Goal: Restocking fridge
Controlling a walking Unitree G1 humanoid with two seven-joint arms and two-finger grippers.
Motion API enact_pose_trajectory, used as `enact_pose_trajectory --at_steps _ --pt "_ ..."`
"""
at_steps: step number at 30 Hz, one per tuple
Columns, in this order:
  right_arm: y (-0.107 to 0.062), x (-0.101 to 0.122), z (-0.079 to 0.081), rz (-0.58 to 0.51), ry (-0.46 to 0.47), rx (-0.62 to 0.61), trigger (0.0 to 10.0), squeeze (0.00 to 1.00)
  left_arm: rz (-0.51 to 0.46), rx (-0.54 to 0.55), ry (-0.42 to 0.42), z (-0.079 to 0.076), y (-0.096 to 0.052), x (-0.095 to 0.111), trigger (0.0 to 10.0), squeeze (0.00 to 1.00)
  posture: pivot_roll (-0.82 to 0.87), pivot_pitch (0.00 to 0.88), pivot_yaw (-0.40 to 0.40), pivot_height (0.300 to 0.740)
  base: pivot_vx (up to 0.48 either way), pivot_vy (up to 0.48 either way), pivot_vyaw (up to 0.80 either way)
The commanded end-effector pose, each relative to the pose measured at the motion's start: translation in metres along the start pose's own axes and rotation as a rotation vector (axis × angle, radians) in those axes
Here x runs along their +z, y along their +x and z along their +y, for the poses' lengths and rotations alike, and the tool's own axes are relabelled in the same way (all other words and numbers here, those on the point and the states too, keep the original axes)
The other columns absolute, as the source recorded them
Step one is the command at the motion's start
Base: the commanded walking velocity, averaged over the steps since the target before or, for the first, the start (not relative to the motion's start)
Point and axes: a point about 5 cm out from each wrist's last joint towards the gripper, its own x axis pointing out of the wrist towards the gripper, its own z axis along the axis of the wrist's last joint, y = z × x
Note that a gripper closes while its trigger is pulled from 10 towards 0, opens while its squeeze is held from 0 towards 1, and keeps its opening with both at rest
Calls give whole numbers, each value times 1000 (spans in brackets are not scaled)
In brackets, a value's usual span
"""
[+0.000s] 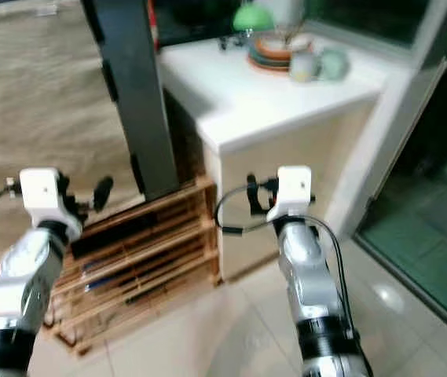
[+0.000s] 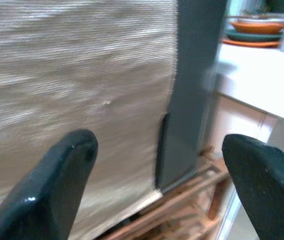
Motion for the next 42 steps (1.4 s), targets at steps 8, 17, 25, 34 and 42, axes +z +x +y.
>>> enact_pose_trajectory --at_steps 8,17,25,34,42 --pt "4 7 22 -19 9 102 10000 0 -29 39 65 -1 1 8 10000 0 -142 0 79 740 0 0 50" --pt "8 16 44 -37 26 219 10000 0 -57 49 76 -15 6 22 10000 0 -141 0 78 740 120 91 53" --pt "4 21 54 -55 56 278 10000 0 -19 105 51 -13 16 21 10000 0 -143 0 82 740 412 66 0" --pt "-4 17 51 -35 50 288 10000 0 -69 103 35 -16 18 32 10000 0 -162 0 92 740 328 0 0" --pt "-14 11 50 -4 56 297 10000 0 -94 -40 -23 -32 3 30 10000 0 -156 0 92 740 0 119 0"
